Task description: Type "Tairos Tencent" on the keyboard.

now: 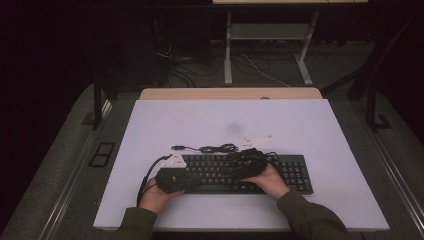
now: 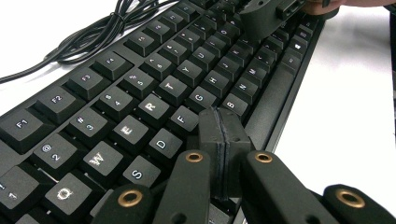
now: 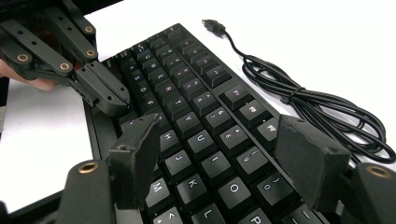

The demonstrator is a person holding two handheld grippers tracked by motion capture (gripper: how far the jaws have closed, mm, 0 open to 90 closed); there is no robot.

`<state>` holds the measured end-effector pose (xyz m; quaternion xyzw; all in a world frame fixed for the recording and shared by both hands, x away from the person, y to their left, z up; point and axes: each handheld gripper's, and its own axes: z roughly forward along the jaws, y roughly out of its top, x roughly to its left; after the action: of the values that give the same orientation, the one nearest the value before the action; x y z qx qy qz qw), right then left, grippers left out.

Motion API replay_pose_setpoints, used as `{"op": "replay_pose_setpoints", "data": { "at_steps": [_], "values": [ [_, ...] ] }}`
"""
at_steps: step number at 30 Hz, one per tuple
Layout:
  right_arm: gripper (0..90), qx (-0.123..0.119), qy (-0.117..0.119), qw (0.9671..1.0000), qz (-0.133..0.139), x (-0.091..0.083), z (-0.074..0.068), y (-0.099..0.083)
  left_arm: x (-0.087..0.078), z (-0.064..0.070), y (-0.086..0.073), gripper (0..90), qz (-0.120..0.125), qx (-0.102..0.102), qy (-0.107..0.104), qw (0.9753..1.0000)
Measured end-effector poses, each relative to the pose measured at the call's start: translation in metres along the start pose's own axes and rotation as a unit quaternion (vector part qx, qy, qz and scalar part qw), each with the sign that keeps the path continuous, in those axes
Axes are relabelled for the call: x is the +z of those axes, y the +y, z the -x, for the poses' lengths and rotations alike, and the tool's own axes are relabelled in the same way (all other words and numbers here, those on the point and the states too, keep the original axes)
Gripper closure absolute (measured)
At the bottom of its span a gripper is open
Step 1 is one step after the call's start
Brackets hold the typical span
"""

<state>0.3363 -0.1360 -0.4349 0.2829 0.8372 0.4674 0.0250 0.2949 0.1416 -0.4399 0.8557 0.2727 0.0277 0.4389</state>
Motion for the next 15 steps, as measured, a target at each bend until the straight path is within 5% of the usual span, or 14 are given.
{"op": "replay_pose_setpoints", "data": {
  "at_steps": [15],
  "values": [
    [30.6,-0.002,0.000,1.0000,0.000,-0.0003,-0.0009,0.0006,0.0017,-0.0003,-0.0002,88.8,-0.006,0.002,0.001,1.0000]
  ]
}}
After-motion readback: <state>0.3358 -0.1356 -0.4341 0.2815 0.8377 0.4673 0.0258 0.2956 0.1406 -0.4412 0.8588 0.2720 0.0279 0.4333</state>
